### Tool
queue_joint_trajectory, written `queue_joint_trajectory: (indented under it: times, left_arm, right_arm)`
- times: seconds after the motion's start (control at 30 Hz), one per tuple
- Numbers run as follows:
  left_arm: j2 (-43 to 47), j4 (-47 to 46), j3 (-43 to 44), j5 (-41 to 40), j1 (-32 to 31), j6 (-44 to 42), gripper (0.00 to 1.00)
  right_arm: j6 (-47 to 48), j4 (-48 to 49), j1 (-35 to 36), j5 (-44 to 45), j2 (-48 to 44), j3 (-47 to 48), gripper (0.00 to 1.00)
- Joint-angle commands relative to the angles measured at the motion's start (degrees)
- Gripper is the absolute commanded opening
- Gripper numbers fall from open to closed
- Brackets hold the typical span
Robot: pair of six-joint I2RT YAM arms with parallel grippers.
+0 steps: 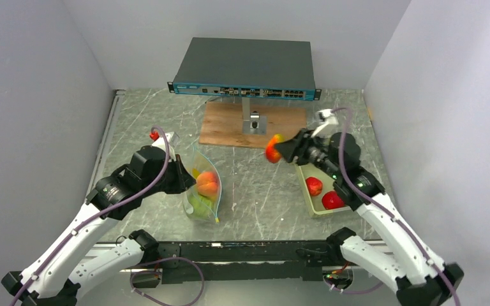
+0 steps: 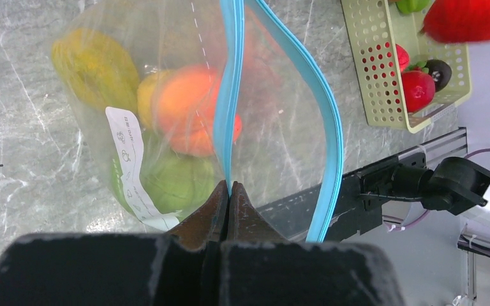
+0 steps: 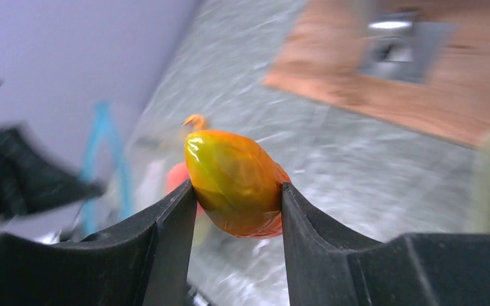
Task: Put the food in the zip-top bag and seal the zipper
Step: Place the fake fruit in the zipper food storage bag.
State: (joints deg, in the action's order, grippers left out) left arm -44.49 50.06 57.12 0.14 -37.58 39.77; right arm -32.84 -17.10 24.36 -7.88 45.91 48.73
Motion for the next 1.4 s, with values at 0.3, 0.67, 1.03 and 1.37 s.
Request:
queue_joint_trajectory:
  times: [0.3,0.67,1.03,1.37]
  left_arm:
    - [1.22,0.55,1.99,-2.75,-0.21,0.28,0.0]
    - [2.04,1.21,1.76,-2.59,-0.17,0.11,0.0]
    - [1.51,2.54,2.44,-3.48,-0.15,-0.57,0.0]
    - [2.16,2.83,2.72,-3.86,-0.18,-0.02,0.0]
  right_arm:
    - [12.51,26.38,37.4,-11.43,14.48,11.7,0.0]
    - [18.05,21.22,44.67,1.85,23.13,14.96,0.0]
    - [17.68,14.51,46.93,7.84,25.93,13.32,0.0]
    - [17.6,9.92,47.76,14.41,27.41,14.56,0.16]
